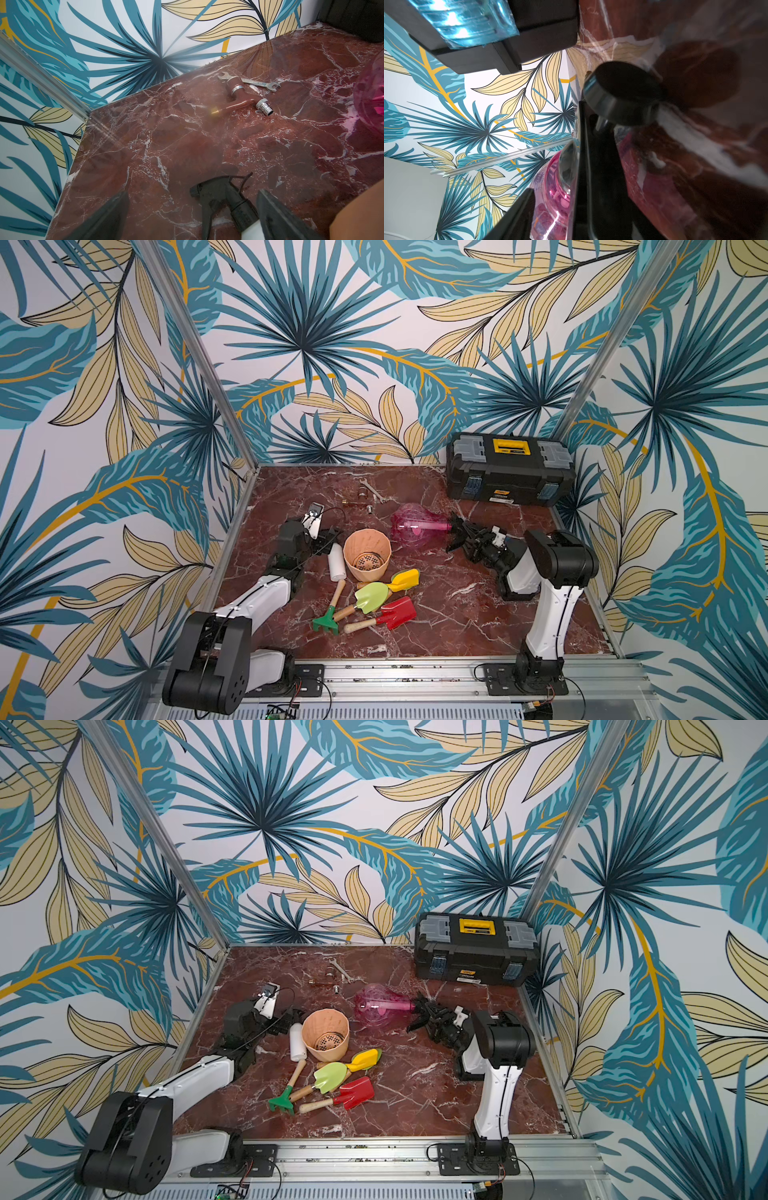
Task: Organize the gardening tools
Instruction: Adjust the gardening tool at the center of the board.
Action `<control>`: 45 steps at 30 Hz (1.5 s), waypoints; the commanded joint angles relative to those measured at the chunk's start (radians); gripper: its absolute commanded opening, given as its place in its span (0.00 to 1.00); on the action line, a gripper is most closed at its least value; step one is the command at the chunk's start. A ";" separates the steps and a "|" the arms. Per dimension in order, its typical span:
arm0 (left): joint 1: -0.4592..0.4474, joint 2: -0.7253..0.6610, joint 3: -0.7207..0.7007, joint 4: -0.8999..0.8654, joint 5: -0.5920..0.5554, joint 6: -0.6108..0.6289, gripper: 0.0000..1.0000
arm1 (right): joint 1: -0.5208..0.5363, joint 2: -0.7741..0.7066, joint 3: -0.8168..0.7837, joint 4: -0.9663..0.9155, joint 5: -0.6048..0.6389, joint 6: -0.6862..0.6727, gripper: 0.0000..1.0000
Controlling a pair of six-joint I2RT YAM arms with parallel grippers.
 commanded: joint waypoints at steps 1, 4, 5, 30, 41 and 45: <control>-0.004 0.003 0.022 -0.001 -0.004 0.010 1.00 | 0.009 0.021 0.008 -0.016 0.009 -0.010 0.59; -0.004 0.004 0.022 -0.001 -0.004 0.010 1.00 | 0.010 0.031 0.012 -0.019 0.007 -0.009 0.56; -0.004 0.003 0.022 -0.001 -0.004 0.010 1.00 | 0.010 0.036 0.012 -0.017 0.007 -0.009 0.55; -0.004 0.011 0.020 0.002 -0.020 0.015 1.00 | 0.009 -0.010 0.002 0.035 0.016 -0.009 0.21; -0.005 0.007 0.019 0.000 -0.023 0.015 1.00 | 0.009 -0.316 0.051 -0.335 0.027 -0.273 0.13; -0.005 0.007 0.021 0.000 -0.022 0.014 1.00 | 0.009 -0.460 0.111 -0.595 0.048 -0.450 0.11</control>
